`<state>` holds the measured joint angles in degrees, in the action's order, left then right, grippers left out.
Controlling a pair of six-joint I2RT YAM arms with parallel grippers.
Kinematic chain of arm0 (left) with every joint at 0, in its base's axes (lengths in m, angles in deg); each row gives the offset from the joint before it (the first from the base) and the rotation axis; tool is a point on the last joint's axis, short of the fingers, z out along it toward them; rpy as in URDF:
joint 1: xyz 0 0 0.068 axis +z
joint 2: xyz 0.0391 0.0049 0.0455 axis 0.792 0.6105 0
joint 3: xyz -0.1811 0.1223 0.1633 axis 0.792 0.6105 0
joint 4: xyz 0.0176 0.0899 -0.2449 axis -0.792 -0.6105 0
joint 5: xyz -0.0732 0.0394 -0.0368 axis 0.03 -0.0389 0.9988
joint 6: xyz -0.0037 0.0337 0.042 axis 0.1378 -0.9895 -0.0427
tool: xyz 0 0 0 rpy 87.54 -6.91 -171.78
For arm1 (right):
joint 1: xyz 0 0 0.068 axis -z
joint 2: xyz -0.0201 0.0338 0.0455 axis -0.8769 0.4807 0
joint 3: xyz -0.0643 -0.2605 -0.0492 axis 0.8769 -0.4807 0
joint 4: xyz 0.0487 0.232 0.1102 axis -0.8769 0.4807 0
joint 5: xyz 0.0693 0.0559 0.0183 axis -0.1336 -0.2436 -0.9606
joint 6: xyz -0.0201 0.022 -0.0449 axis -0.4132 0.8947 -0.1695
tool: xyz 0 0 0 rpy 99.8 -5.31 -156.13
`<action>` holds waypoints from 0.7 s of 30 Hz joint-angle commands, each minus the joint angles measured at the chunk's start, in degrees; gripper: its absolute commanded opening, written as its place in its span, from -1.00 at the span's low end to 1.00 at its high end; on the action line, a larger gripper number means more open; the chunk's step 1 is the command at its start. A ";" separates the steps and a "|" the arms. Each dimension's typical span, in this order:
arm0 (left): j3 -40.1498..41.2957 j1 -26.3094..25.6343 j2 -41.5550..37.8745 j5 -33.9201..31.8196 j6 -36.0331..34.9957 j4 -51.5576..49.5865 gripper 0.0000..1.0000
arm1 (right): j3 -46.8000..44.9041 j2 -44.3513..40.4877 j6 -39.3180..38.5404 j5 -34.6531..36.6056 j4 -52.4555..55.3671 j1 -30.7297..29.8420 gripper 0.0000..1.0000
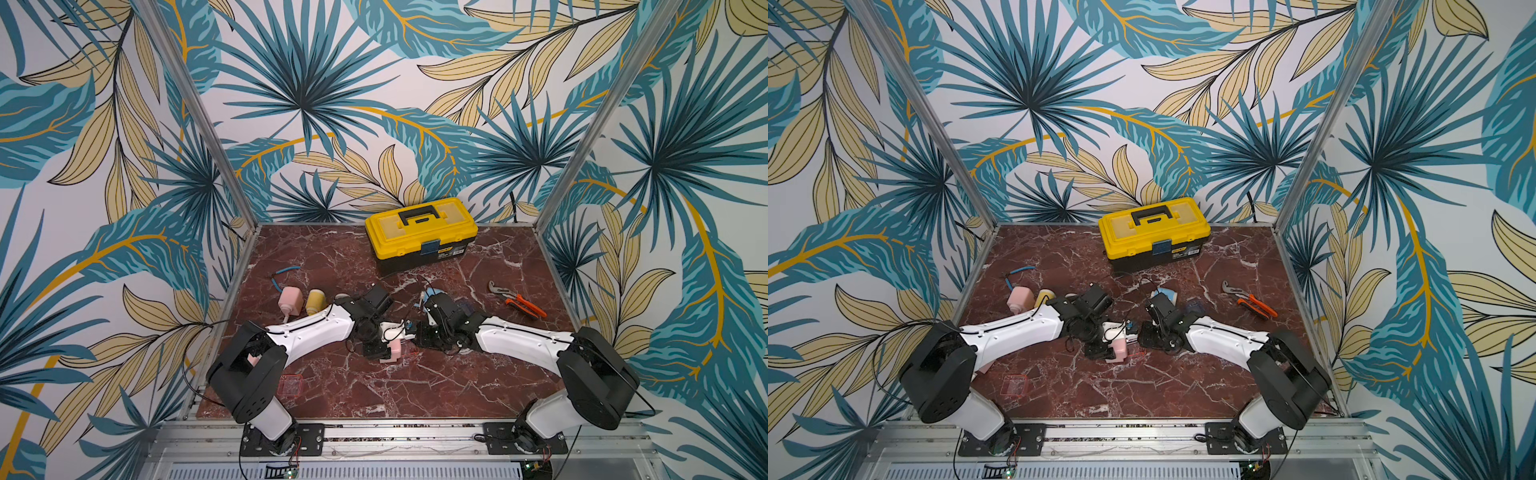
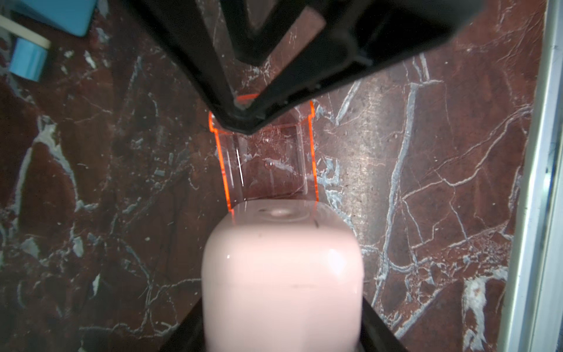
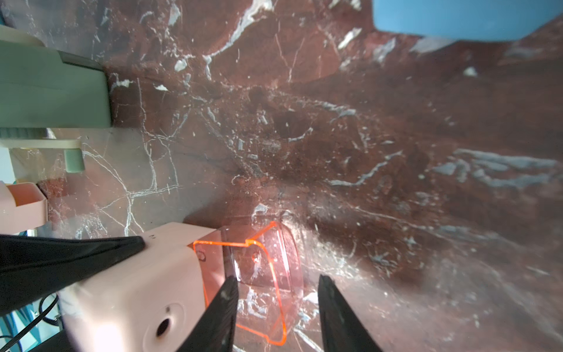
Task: Put the tray back into the pencil sharpener
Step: Close the container of the pencil sharpener.
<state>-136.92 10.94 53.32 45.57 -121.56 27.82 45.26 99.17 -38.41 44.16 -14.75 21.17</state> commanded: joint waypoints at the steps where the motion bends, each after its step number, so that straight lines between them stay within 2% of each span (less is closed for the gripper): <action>1: -1.74 -0.22 0.58 0.49 0.81 0.19 0.13 | -0.16 1.86 -1.24 -2.24 -0.43 0.33 -0.13; 21: -4.29 -0.57 4.42 -1.83 0.23 0.36 0.08 | 0.05 6.06 -2.32 -9.41 -6.56 0.64 -0.30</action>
<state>-140.31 10.77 56.34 44.92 -121.08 27.21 45.26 104.66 -39.68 36.60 -19.56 21.85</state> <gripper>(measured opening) 0.580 0.350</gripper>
